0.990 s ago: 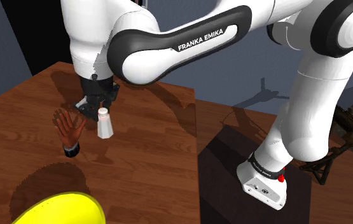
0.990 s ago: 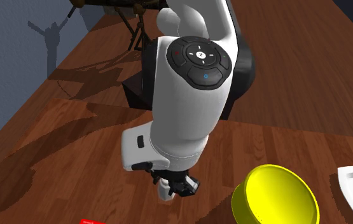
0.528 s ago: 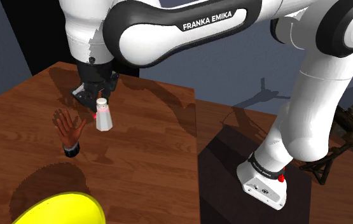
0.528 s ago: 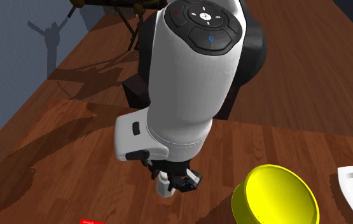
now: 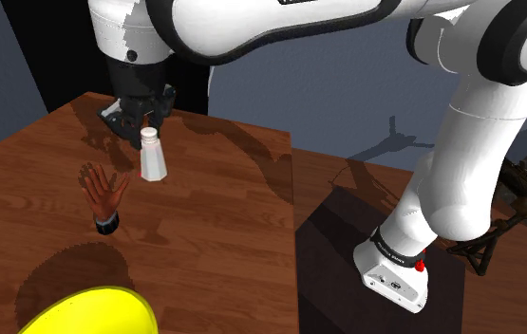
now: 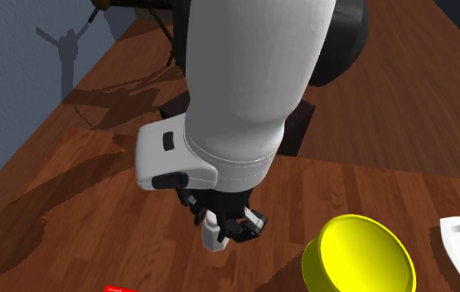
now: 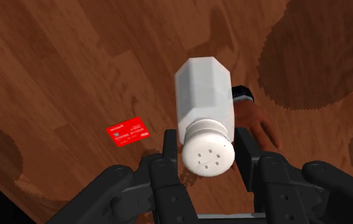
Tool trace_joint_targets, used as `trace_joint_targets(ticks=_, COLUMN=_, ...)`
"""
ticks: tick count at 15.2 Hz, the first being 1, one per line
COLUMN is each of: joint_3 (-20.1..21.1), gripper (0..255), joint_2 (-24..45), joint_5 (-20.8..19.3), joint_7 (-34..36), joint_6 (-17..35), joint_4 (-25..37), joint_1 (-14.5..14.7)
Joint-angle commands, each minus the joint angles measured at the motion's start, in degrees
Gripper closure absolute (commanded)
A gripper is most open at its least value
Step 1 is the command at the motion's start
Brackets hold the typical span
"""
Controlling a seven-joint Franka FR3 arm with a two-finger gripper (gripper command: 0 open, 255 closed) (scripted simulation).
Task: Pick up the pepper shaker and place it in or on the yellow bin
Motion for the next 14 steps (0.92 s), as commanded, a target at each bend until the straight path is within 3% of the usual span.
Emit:
trace_joint_targets(ticks=1, joint_3=0.09, gripper=255, joint_2=-0.24, joint_5=0.22, joint_7=-0.30, joint_6=-1.45, joint_4=1.25, joint_1=0.06)
trace_joint_targets(ticks=4, joint_3=0.53, gripper=255, joint_2=-0.01, joint_5=0.00, joint_7=0.80, joint_6=-2.82, joint_4=2.58, joint_1=1.06)
trace_joint_targets(ticks=14, joint_3=3.90, gripper=255, joint_2=5.97, joint_5=-4.31, joint_7=13.22, joint_6=-10.37, joint_4=12.65, joint_1=12.37)
